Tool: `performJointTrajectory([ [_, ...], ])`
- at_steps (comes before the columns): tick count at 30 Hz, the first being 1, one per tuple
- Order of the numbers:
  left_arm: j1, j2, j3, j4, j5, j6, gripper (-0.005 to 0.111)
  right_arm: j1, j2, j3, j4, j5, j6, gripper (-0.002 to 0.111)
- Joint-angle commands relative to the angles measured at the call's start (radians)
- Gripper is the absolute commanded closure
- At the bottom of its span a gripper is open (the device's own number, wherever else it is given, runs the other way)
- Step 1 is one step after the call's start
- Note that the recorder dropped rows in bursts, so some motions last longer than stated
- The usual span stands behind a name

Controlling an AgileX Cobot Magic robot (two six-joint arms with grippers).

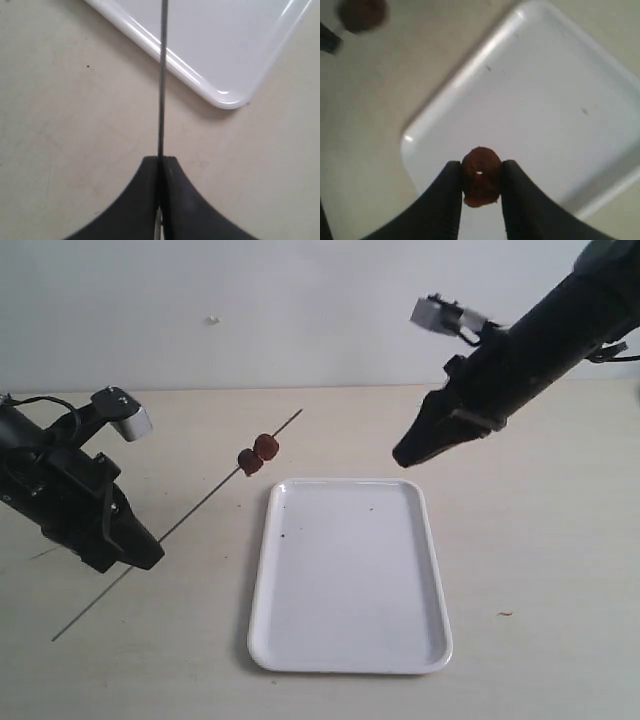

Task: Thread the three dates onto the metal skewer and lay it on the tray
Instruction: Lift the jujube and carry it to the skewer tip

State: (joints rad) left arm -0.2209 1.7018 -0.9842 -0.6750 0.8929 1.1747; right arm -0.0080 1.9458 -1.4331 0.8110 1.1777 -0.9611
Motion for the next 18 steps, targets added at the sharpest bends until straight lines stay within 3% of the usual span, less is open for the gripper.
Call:
performJointTrajectory([
  [1, -0.002, 0.005, -0.008, -0.014, 0.055, 0.045, 0.107, -0.047, -0.008, -0.034, 0.235, 0.043, -0.157, 0.081],
  [18, -0.002, 0.01, -0.008, -0.016, 0.014, 0.207, 0.107, -0.047, 0.163, -0.162, 0.229, 0.043, -0.159, 0.079],
])
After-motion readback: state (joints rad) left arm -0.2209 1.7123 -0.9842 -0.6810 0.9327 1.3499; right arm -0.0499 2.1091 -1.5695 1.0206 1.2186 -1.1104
